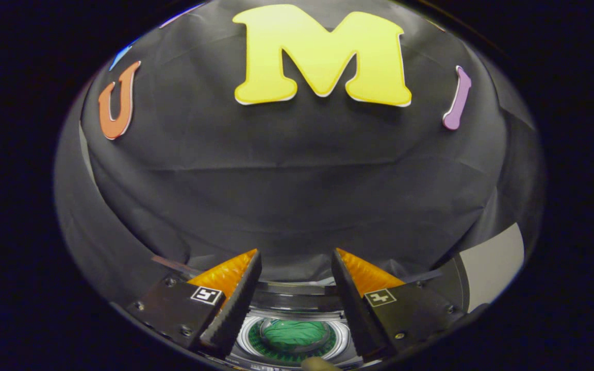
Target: Put the clothes into the washing machine and then close the washing machine lid.
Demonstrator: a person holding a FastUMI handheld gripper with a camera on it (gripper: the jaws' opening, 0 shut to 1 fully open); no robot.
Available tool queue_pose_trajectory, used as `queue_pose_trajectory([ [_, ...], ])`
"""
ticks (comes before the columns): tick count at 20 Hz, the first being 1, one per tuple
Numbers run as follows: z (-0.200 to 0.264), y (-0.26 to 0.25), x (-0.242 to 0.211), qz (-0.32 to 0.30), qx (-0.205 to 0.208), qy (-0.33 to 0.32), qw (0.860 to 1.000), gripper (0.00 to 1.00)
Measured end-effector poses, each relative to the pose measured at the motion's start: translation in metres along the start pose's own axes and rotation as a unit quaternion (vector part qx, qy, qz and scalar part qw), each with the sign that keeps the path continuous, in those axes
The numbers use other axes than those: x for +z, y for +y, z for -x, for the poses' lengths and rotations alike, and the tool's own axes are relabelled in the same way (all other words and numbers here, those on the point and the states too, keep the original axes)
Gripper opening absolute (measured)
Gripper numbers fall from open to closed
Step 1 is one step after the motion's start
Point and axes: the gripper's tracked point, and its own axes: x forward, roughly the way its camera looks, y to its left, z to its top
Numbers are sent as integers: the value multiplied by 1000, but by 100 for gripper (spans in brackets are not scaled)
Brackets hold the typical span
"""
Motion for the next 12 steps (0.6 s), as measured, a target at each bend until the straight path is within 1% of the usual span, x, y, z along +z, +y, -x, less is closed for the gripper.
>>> queue_pose_trajectory([
  [2,-5,-4,-5,-3,-13,12,1000,86],
  [5,-11,-2,-10,-10,-13,21,1000,85],
  [6,-8,-2,-10,-10,-17,20,1000,83],
  [9,-5,-1,-13,-9,-27,15,999,83],
  [12,0,-2,-15,-3,-33,-5,999,83],
])
